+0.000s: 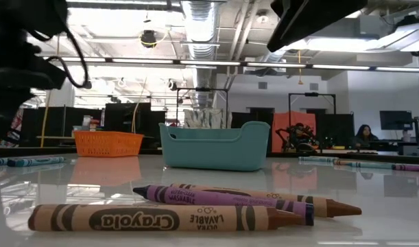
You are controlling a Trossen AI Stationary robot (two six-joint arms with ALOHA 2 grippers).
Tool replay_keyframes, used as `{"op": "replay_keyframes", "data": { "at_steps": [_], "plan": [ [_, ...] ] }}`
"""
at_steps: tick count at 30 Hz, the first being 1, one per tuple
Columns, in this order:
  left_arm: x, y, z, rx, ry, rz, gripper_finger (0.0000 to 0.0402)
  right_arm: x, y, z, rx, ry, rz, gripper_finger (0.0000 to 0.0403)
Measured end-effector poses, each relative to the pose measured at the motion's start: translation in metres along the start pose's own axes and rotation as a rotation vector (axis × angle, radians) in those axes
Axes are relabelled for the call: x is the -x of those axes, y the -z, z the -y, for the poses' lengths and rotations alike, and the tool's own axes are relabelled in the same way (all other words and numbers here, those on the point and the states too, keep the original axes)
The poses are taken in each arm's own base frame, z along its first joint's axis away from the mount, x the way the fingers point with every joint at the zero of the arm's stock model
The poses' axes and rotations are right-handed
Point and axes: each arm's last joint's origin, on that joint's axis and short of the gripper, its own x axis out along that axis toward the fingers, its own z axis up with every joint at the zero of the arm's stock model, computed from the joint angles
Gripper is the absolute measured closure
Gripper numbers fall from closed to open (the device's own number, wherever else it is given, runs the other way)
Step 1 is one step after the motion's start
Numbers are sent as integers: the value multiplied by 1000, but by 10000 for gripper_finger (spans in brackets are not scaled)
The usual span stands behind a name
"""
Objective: Sort crayons
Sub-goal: Put the blue crayon into the blue bin
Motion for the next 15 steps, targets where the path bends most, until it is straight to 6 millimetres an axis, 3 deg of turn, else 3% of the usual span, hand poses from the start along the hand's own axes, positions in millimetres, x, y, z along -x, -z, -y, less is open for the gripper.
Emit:
{"op": "replay_keyframes", "data": {
  "at_steps": [9,15],
  "plan": [
    [-12,40,8,113,-62,67,274,0,1,0,0,0,-7,257],
    [-16,52,5,248,-96,165,274,0,1,0,0,0,-6,257]
  ]
}}
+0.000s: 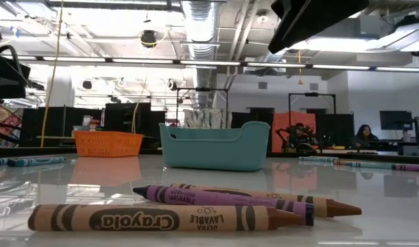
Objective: Sort crayons
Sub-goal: Put the blue crayon into the blue bin
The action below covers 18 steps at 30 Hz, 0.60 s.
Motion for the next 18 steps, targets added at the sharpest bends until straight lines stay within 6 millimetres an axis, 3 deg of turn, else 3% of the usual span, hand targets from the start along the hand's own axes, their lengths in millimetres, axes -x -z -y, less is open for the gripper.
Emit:
{"op": "replay_keyframes", "data": {
  "at_steps": [7,13,18],
  "plan": [
    [-10,7,4,38,-80,13,274,0,0,-1,1,-25,-1,257],
    [-21,18,23,47,-48,23,274,1,2,-4,14,-34,-13,257],
    [-15,24,39,29,-77,105,274,2,4,-5,33,-42,-38,257]
  ]
}}
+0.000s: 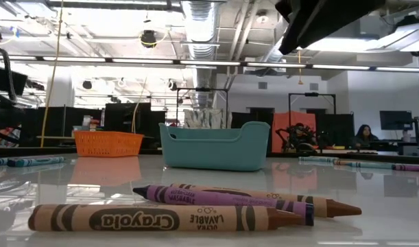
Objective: Sort crayons
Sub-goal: Put the blue crayon into the blue bin
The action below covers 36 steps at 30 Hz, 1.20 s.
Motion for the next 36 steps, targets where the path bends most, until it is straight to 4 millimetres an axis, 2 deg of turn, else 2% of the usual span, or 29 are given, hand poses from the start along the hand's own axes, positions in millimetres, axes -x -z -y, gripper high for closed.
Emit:
{"op": "replay_keyframes", "data": {
  "at_steps": [3,8,14,20,29,36],
  "plan": [
    [12,0,9,4,45,46,274,0,0,0,2,0,-2,257],
    [21,-1,13,-1,84,109,274,0,0,0,3,0,-2,257],
    [22,-5,4,-30,4,148,274,0,0,0,2,-12,-1,257],
    [26,-11,0,-46,24,186,274,0,0,0,1,-13,0,257],
    [27,-11,0,-59,30,150,274,-1,0,3,-14,-8,0,257],
    [26,-7,22,-89,193,49,274,-2,-1,4,-36,-26,0,257]
  ]
}}
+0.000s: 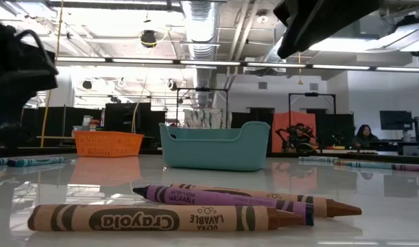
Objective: Sort crayons
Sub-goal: Put the blue crayon into the blue bin
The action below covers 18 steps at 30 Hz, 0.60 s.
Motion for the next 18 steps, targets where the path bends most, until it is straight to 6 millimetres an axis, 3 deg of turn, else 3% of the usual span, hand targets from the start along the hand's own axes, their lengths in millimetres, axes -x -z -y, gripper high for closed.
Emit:
{"op": "replay_keyframes", "data": {
  "at_steps": [18],
  "plan": [
    [-7,-1,-7,62,-71,-40,274,0,-1,-1,-13,-32,8,257]
  ]
}}
